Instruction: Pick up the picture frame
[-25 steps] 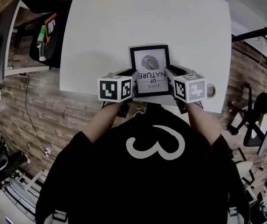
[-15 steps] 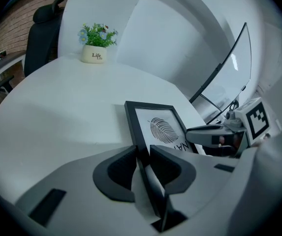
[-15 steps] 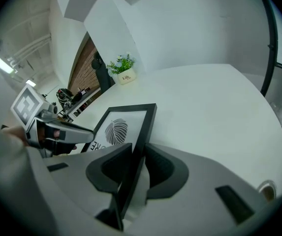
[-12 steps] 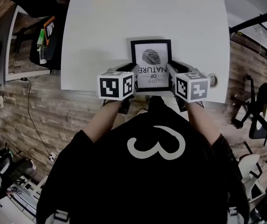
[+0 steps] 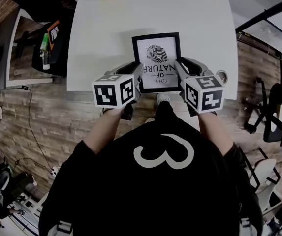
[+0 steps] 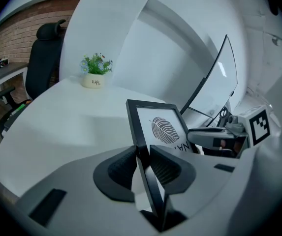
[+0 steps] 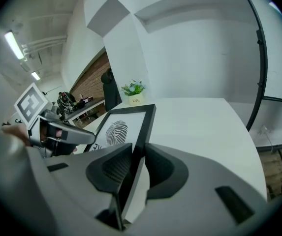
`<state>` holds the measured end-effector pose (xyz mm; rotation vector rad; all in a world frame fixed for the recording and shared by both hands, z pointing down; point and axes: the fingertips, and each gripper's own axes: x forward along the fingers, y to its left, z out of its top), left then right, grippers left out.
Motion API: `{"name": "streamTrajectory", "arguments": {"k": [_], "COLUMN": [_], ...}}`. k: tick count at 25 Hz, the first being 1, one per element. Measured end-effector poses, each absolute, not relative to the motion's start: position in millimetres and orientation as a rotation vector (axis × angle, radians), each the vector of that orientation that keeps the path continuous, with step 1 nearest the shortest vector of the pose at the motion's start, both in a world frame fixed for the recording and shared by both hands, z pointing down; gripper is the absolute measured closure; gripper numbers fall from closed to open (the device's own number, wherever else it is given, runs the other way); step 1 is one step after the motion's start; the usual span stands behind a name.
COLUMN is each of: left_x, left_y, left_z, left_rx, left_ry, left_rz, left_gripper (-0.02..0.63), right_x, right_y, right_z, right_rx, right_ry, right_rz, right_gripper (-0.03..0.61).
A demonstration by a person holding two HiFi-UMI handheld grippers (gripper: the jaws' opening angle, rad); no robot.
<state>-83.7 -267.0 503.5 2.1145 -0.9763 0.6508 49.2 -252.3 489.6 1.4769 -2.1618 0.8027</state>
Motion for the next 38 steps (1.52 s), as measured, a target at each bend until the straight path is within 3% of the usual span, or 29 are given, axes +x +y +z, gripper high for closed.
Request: {"name": "streamTrajectory", "arguments": {"k": [38], "left_x": [-143.5], "left_y": [-178.2], "left_z": [280.9], "left_rx": [2.594], "left_ry": [-1.076], "left_rz": [0.251], "left_gripper": [0.52], "right_x": [-8.9], "right_y": [-154.4], "right_z": [273.1], "right_rx": [1.703], "right_ry": [-2.464], "right_rz": [0.222], "right_gripper": [0.48]}}
